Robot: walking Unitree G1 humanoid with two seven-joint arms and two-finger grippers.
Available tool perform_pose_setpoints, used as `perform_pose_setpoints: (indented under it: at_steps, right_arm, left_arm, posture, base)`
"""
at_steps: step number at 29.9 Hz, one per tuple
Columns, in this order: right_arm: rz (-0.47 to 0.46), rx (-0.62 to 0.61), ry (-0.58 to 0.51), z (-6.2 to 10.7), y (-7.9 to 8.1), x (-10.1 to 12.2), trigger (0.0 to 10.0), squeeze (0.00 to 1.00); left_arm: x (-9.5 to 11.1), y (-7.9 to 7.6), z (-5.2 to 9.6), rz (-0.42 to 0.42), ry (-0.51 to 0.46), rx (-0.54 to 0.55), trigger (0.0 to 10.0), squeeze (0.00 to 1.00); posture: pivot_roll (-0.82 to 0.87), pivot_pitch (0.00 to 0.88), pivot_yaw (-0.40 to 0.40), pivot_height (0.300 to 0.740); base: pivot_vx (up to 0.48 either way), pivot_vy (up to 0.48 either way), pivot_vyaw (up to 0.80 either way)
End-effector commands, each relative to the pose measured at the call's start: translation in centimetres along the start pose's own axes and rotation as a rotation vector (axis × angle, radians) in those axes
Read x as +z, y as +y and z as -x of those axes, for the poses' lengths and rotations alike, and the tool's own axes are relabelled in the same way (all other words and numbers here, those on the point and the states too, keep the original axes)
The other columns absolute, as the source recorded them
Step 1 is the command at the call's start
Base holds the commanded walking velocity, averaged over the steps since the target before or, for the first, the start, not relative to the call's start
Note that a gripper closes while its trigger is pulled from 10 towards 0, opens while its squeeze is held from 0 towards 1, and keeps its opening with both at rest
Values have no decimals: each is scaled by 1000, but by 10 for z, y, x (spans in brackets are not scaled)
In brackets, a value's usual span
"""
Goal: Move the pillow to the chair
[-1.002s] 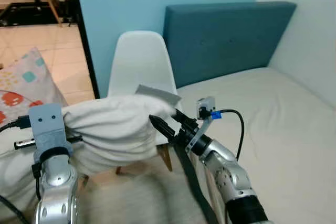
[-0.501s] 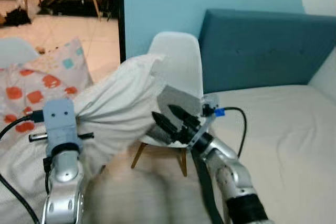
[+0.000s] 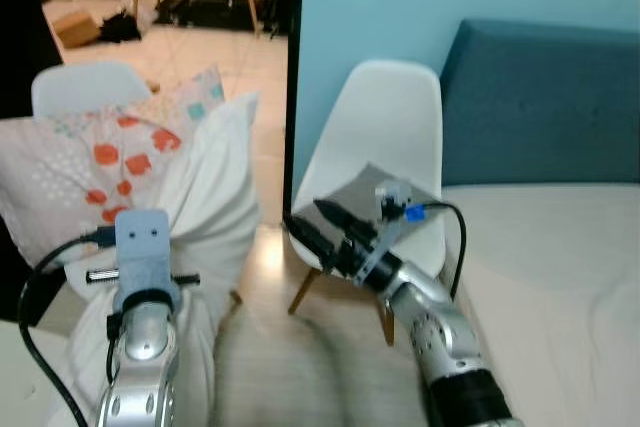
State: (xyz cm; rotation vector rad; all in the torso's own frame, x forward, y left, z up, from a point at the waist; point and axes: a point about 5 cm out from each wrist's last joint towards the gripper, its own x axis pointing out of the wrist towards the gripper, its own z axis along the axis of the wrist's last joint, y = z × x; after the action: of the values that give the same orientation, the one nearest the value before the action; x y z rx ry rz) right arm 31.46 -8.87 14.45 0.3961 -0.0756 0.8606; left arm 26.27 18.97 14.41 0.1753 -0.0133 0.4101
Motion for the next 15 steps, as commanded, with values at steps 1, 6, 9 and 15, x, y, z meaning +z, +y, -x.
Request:
perform_pose_setpoints:
  at_steps: [1, 6, 9, 15]
  right_arm:
    - [-10, 6, 1, 0, 2, -1, 10000, 0]
    - [-10, 8, 0, 0, 2, -1, 10000, 0]
    - [-10, 9, 0, 0, 3, -1, 10000, 0]
    - [-11, 10, -1, 0, 3, 0, 10000, 0]
  left_arm:
    - [17, 5, -3, 12, -101, 21, 10000, 0]
    - [18, 5, -3, 8, -105, 18, 10000, 0]
    - [17, 4, -3, 5, -101, 12, 10000, 0]
    - [19, 2, -5, 9, -100, -10, 10000, 0]
  posture:
    - [14, 0, -71, 740]
    - [15, 0, -71, 740]
    - [17, 0, -71, 740]
    - [15, 0, -70, 740]
  base:
    - [0, 0, 688]
    - [0, 0, 688]
    - [0, 0, 688]
    - [0, 0, 688]
